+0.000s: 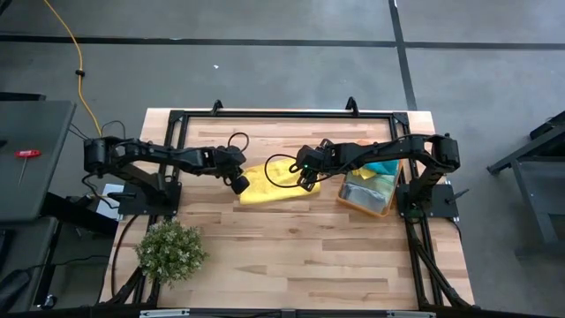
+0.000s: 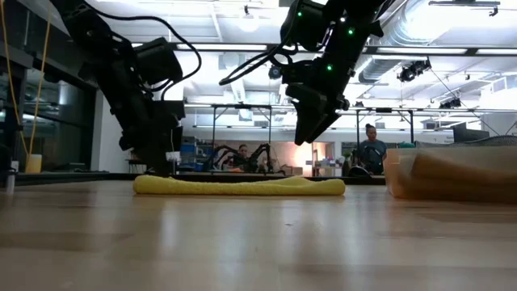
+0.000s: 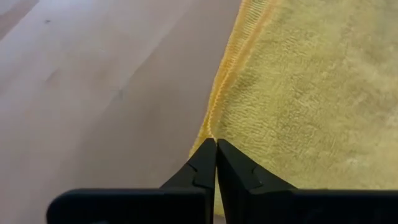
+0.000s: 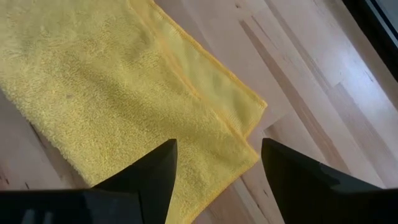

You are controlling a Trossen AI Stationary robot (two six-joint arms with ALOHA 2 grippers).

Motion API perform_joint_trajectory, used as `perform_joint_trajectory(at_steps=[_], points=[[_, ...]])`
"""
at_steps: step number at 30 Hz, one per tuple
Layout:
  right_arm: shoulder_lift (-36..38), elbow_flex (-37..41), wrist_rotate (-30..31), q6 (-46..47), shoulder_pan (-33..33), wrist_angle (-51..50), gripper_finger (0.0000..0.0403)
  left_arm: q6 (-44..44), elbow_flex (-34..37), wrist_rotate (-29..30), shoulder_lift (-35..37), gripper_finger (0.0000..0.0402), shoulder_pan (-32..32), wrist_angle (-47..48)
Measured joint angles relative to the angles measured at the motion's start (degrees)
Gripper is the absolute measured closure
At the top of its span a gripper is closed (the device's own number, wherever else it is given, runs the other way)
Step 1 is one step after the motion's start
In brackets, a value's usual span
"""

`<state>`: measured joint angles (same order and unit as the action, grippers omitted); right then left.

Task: Fold microfiber towels
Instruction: Fold the yellow microfiber cloth

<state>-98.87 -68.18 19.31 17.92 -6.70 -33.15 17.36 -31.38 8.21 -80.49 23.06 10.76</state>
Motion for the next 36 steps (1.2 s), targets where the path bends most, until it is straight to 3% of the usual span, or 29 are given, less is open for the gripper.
perform_joint_trajectory(at_steps=[9, 19, 28, 36], points=[[0.0, 0.0, 0.8, 0.0, 0.0, 0.0, 0.0177, 5.9, 0.0, 2.8, 5.7, 0.0401, -6.2, 7.7], [0.0, 0.0, 2.4, 2.6, 0.0, -0.4, 0.0177, 15.5, 0.0, 0.3, 14.2, 0.0401, -15.2, 10.5], [0.0, 0.0, 2.4, 2.8, 0.0, -0.5, 0.0177, 21.5, 0.1, 11.3, 13.5, 0.0402, -18.2, 18.3], [0.0, 0.0, 4.8, 2.9, -0.2, -0.6, 0.0177, 26.1, 0.0, -3.7, 15.0, 0.0402, -19.6, 6.5]])
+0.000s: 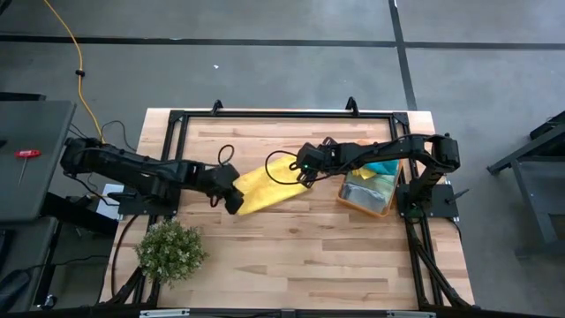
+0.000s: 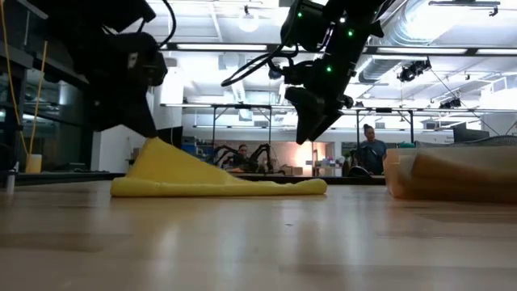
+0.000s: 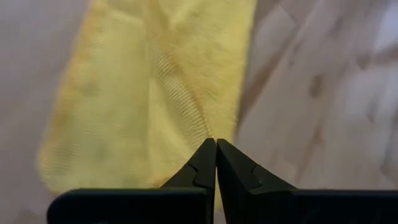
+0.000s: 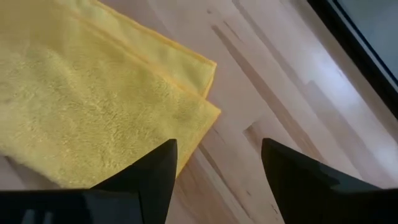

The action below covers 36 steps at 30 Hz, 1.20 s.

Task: Fold microfiber towels
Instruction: Fold the yellow microfiber cloth

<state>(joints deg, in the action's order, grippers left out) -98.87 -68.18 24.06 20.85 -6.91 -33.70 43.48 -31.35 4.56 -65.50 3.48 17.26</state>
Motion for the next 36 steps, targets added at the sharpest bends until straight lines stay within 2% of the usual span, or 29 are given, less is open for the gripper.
perform_joint_trajectory(at_steps=[3, 6, 13, 21, 31, 36], points=[[0.0, 0.0, 0.2, -0.1, -0.2, -0.3, 0.0177, 0.4, 0.0, 0.0, 0.0, 0.0401, -1.5, 0.7], [0.0, 0.0, 0.2, -0.1, -0.2, -0.4, 0.0177, 1.9, 0.0, 7.7, -0.7, 0.0401, -1.5, 9.7], [0.0, 0.0, 0.4, -0.3, -0.2, -1.2, 0.0177, 5.7, 0.0, 11.9, -1.8, 0.0401, -1.8, 16.2], [0.0, 0.0, 1.2, -0.1, -0.2, -1.5, 0.0177, 4.5, 0.0, 11.1, -3.6, 0.0398, -1.2, 16.2], [0.0, 0.0, 0.8, -0.3, -0.2, -1.6, 0.0177, 2.4, 0.0, 10.6, -2.9, 0.0335, -1.2, 16.2], [0.0, 0.0, 1.4, -2.6, -0.2, -1.6, 0.0177, -3.0, -3.1, 12.0, 0.3, 0.0298, -0.4, 19.6]])
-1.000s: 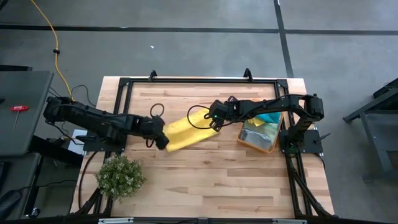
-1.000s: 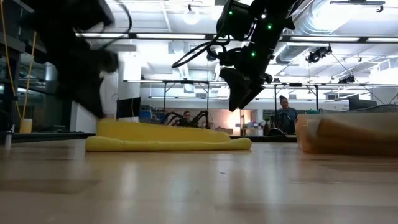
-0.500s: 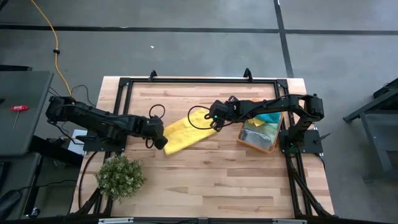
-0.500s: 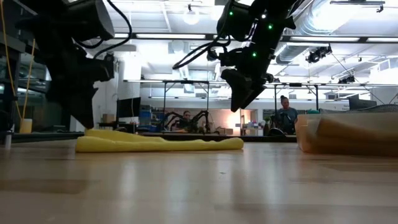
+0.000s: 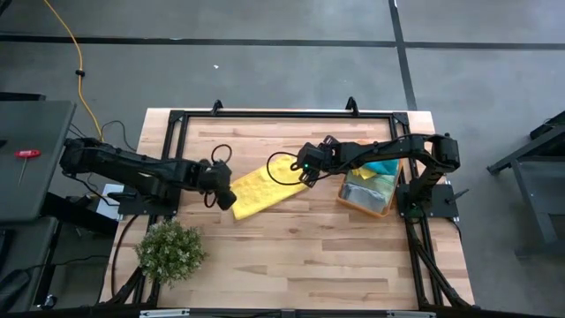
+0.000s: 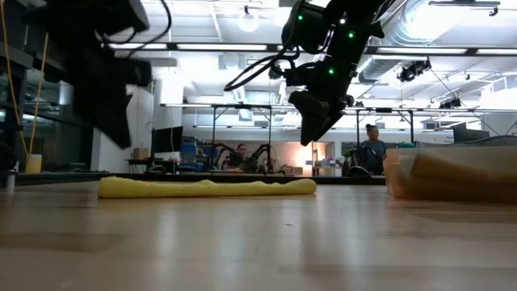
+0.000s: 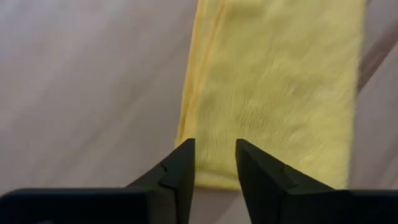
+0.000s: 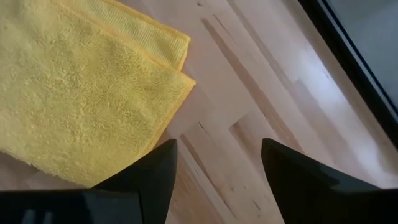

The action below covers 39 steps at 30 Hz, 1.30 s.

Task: Fold microfiber towels
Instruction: Fold the yellow microfiber cloth

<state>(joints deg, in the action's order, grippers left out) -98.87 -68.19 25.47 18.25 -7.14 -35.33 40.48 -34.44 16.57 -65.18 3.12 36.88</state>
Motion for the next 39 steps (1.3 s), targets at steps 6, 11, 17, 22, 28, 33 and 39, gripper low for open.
perform_joint_trajectory(at_steps=[6, 11, 17, 22, 28, 33, 39], points=[[0.0, 0.0, -0.8, -0.8, 0.1, -1.1, 0.0177, -2.0, -2.0, -0.2, 3.5, 0.0272, -2.0, -4.3], [0.0, 0.0, -1.8, -0.8, 0.9, -1.3, 0.0177, -2.2, -2.0, -2.6, -1.9, 0.0276, -9.2, -10.0], [0.0, 0.0, -1.9, -0.8, 1.7, -1.3, 0.0177, -1.9, -1.9, 0.1, -12.1, 0.0290, -16.9, -15.2], [0.0, 0.0, -1.9, -1.0, 1.7, -1.3, 0.0177, 2.9, -1.9, 2.5, -19.6, 0.0300, -20.9, -17.3], [0.0, 0.0, -1.8, -0.9, 1.7, -1.3, 0.0177, 4.2, -2.2, -0.2, -25.9, 0.0306, -23.3, -26.3], [0.0, 0.0, -1.6, -0.8, 1.7, -1.2, 0.0177, 1.7, -1.9, -4.0, -25.6, 0.0307, -25.6, -30.5], [0.0, 0.0, -1.6, -0.8, 1.7, -0.8, 0.0177, 1.3, -1.9, -1.6, -24.6, 0.0307, -27.2, -28.5]])
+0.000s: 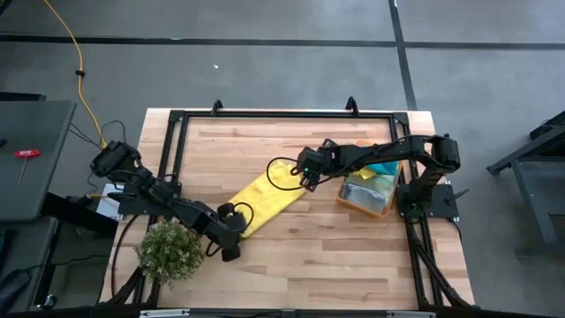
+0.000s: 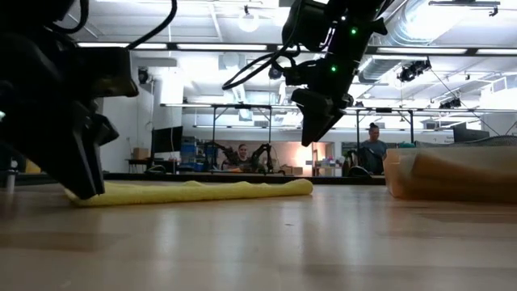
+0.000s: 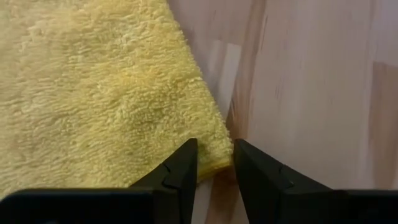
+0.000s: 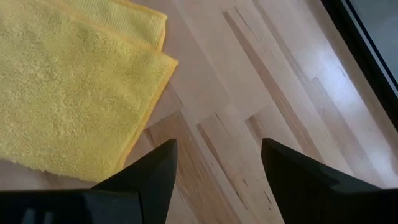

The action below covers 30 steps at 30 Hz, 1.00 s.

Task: Fold microfiber towels
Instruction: Fold the yellow microfiber cloth

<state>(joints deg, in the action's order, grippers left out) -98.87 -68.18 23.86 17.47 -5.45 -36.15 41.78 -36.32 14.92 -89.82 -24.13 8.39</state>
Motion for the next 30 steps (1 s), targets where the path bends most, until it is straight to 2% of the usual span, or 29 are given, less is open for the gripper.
perform_joint_trajectory(at_steps=[4, 8, 11, 15, 18, 20, 24, 30], points=[[0.0, 0.0, 0.0, -0.8, 0.0, 0.2, 0.0177, 0.0, 0.0, 0.8, -1.0, 0.0307, -0.7, -0.7], [0.0, 0.0, -1.3, -8.0, 0.0, 1.0, 0.0177, -0.5, -0.2, 3.3, -2.2, 0.0307, -2.1, -0.9], [0.0, 0.0, -4.8, -14.0, 0.0, 1.4, 0.0177, -0.5, -0.3, 5.5, -3.2, 0.0314, -3.2, 0.1], [-0.9, 0.0, -12.5, -26.2, 0.0, 1.6, 0.0177, -0.9, -0.4, 8.2, -3.6, 0.0352, -3.8, 4.2], [-2.8, 0.0, -15.1, -38.1, 0.4, 3.1, 0.0177, -1.3, -0.5, 11.1, -3.4, 0.0391, -3.5, 8.3], [-4.4, 0.0, -14.2, -42.9, 1.1, 6.1, 0.0177, -2.5, -0.4, 12.7, -3.4, 0.0393, -3.4, 9.9], [-8.4, 0.0, -11.6, -46.1, 2.3, 11.2, 0.0177, -5.3, -0.4, 15.0, -3.4, 0.0394, -3.4, 13.0], [-10.3, 0.0, -11.6, -45.9, 4.5, 6.4, 0.0177, -6.5, -0.1, 20.4, -3.7, 0.0397, -3.1, 21.3]])
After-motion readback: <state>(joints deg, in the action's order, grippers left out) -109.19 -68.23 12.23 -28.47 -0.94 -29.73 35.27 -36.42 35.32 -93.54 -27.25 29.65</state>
